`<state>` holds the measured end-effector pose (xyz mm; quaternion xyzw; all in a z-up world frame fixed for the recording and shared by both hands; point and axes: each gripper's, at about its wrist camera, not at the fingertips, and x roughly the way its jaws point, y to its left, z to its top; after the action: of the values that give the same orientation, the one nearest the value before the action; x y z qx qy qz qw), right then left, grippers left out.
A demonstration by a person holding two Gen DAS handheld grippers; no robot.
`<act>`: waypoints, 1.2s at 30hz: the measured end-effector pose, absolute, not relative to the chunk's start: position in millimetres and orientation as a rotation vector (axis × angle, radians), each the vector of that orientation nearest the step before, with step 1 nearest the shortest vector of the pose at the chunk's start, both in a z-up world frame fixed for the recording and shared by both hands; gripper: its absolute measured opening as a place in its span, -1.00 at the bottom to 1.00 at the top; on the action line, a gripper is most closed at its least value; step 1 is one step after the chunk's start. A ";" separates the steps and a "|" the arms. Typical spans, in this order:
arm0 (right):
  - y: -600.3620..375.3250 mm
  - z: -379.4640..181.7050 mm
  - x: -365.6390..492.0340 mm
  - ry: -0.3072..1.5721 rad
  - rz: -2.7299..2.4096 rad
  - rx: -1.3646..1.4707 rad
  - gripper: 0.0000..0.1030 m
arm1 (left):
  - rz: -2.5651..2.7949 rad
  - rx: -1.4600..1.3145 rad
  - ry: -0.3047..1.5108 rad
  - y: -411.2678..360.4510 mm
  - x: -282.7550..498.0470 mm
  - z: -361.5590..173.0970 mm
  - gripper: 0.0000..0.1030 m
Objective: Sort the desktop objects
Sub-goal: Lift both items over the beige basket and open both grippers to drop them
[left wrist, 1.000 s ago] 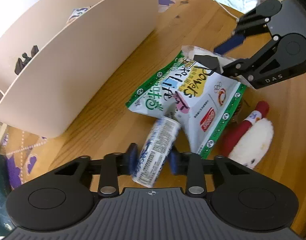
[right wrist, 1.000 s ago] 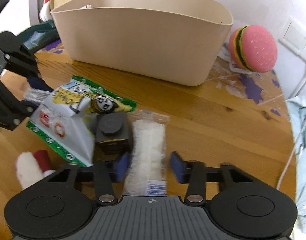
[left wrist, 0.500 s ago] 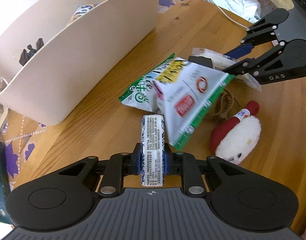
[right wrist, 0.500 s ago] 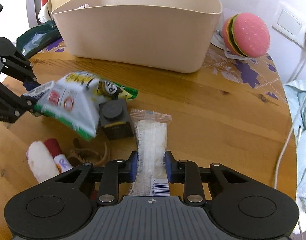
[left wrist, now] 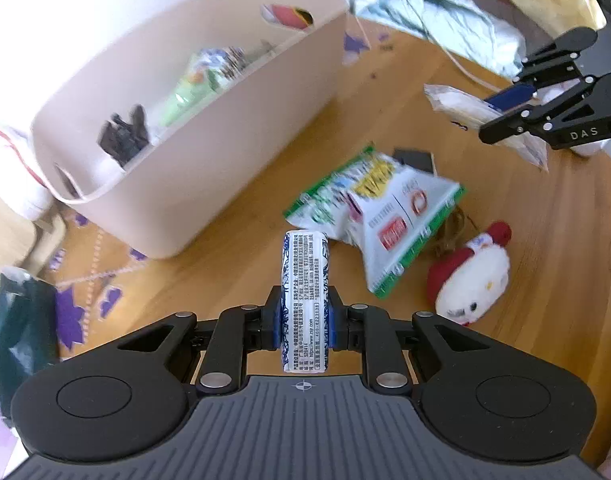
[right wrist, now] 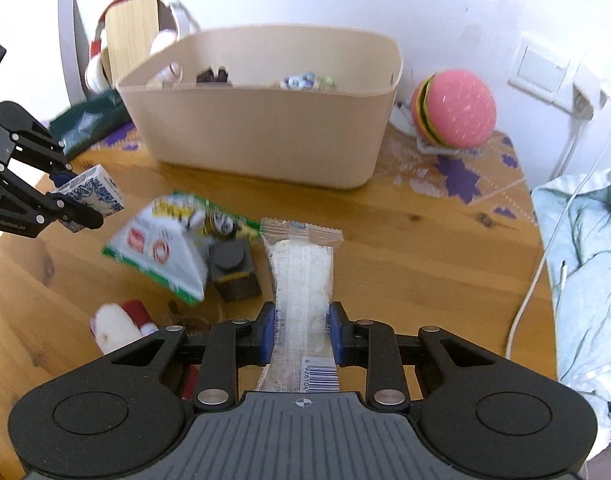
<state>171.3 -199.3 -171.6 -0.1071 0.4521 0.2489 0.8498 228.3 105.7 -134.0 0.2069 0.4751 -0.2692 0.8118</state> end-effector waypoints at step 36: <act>-150.9 -75.8 266.4 0.672 0.563 -0.114 -0.51 | -0.303 0.282 0.855 132.6 321.8 -64.1 -0.61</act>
<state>266.4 -150.9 -75.8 -0.0552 0.3252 0.2722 0.9039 321.8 132.6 -64.1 0.1358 0.4117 -0.1457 0.8893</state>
